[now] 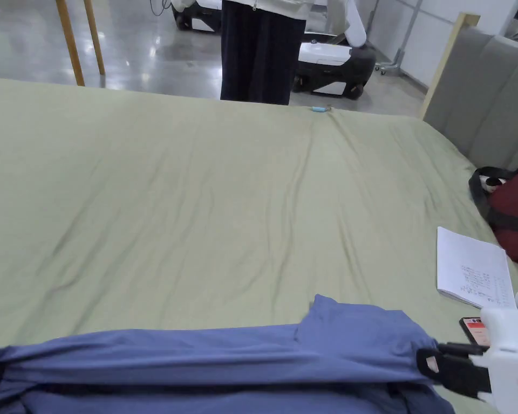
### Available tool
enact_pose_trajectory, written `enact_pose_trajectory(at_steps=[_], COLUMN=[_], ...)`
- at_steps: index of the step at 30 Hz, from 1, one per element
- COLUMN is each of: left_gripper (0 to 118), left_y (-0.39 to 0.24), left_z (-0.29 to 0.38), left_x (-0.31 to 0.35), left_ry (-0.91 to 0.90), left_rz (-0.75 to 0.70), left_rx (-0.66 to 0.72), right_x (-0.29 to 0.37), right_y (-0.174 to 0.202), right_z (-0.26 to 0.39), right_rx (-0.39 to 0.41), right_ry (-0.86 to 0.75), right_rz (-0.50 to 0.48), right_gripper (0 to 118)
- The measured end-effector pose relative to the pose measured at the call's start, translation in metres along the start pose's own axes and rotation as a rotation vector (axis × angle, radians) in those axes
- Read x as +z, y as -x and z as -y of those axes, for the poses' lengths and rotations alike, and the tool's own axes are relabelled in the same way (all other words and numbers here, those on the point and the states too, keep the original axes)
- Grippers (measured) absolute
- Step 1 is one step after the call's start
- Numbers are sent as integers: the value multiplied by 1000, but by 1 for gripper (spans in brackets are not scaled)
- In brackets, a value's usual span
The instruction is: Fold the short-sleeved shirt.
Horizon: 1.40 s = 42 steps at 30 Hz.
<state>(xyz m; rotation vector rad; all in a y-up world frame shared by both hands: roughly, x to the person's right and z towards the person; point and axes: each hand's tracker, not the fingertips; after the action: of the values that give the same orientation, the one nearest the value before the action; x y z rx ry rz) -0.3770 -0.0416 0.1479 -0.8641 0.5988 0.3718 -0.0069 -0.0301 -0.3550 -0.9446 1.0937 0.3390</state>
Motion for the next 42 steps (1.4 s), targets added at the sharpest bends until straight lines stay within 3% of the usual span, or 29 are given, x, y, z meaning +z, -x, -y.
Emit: enact_pose_trajectory(at_steps=[3,9,10,11,13,14,16,18,20,22,25,26,27,29,36,37,40,41,42], left_gripper=[8,9,16,37,96,116,115,115,115,114,108,94,74,6,1,8,117,117,117], left_y=[-8,-15,-11,-9,-4,-4,-7,-19,-46,-79,-116,-131,-140,-154,-133,-115,-59,-45,-27], left_z=[14,27,25,22,16,12,3,-10,-20,-22,-13,-9,-5,-1,-9,-17,-37,-37,-42], left_x=[-2,-13,-13,-12,3,15,51,74,85,78,59,53,48,39,43,45,40,33,29], left_ry=[34,61,43,39,26,9,-138,-279,-430,-513,-535,-528,-528,-473,-320,-259,-62,-10,-111], left_rz=[26,57,71,91,44,42,42,-51,-93,-117,-73,-80,-75,-54,68,111,188,179,173], left_rx=[26,34,64,107,148,148,173,202,195,203,206,211,210,185,177,189,269,244,191], right_x=[-9,-29,-30,-28,-11,2,34,57,66,61,42,37,30,18,9,11,19,21,22], right_y=[-9,-11,-11,-12,-5,2,26,57,87,119,149,158,164,174,175,173,170,168,167], right_z=[25,39,38,38,31,27,17,8,4,6,15,19,22,29,43,43,42,43,43], right_rx=[-55,-89,-88,-85,-77,-46,44,94,70,21,9,10,22,50,95,94,99,98,92], right_ry=[42,59,54,43,14,-23,-151,-299,-434,-541,-592,-586,-576,-548,-510,-513,-516,-516,-516], right_rz=[6,-1,1,3,5,55,84,118,59,79,102,113,117,135,98,95,93,89,86], right_gripper=[3,7,13,36,85,97,97,97,98,98,93,79,58,2,0,0,0,0,0])
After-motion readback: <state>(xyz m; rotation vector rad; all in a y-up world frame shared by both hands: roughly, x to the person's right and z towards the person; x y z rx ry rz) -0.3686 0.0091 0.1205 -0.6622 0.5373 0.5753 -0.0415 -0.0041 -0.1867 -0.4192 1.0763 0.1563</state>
